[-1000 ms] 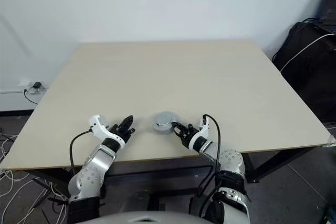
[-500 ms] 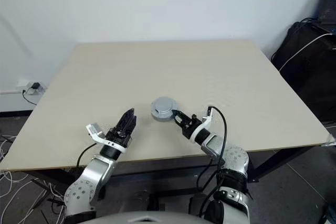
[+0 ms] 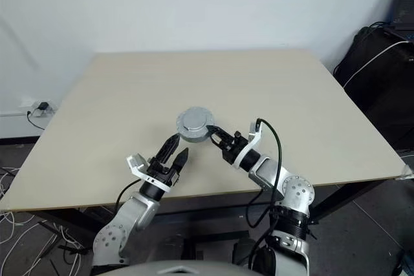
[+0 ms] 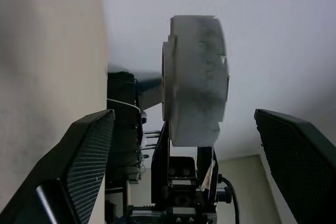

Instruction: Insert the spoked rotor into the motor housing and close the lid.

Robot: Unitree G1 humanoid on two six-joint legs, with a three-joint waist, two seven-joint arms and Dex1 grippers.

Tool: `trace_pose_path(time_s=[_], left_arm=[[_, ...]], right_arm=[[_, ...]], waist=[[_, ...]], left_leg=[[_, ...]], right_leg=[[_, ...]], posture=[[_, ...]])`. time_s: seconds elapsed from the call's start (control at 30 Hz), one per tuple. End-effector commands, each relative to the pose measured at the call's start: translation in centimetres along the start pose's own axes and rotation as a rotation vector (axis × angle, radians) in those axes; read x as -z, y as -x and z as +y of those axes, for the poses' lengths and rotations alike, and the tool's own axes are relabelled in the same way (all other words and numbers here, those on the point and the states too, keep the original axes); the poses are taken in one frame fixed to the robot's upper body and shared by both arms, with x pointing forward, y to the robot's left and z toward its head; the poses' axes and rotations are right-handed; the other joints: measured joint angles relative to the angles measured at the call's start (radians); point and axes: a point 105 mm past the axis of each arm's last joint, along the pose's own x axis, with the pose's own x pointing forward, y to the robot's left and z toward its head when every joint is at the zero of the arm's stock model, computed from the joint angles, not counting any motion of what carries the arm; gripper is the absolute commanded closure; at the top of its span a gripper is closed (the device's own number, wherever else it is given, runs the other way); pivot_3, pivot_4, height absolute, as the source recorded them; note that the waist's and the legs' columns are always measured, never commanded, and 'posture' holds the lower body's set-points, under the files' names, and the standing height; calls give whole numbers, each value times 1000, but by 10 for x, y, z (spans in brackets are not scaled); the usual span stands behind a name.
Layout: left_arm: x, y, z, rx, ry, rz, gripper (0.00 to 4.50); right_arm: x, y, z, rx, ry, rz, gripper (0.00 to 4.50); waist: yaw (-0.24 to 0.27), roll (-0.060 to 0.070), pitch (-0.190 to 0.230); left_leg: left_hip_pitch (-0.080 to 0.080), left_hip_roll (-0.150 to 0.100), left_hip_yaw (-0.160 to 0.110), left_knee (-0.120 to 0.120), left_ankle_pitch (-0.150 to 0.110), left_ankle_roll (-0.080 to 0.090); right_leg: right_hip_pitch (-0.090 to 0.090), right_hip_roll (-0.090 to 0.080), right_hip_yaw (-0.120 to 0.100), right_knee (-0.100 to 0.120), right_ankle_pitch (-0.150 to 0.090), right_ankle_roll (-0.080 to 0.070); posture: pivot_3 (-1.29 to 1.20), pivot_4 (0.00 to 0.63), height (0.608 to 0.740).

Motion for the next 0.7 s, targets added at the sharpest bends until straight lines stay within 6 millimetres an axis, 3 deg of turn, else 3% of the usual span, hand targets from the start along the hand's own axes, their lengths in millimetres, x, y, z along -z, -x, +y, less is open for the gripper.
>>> trace_pose_path(time_s=[0.03,0.4,0.47,0.67,0.7], left_arm=[[21,-12,-12,91,138,-37,0],[24,-12,-13,93,124,-24,0],[22,-12,-12,88,120,-32,355],[18,-12,-13,91,113,-51,2231],[18,-12,-13,92,112,-53,2386]], right_arm=[[16,-4,22,-103,-4,60,3279],[24,3,15,-63,-16,111,3279],[24,2,15,-61,-15,113,3279],[24,3,14,-57,-16,118,3279],[24,3,13,-51,-15,119,3279]], waist=[[0,0,0],[-3,0,0],[-2,0,0],[-2,0,0],[-2,0,0]], left_leg=[[0,0,0,0,0,0],[0,0,0,1,0,0],[0,0,0,1,0,0],[0,0,0,1,0,0],[0,0,0,1,0,0]], right_leg=[[0,0,0,0,0,0],[0,0,0,0,0,0],[0,0,0,0,0,0],[1,0,0,0,0,0],[1,0,0,0,0,0]], posture=[[0,0,740],[0,0,740],[0,0,740],[0,0,740],[0,0,740]])
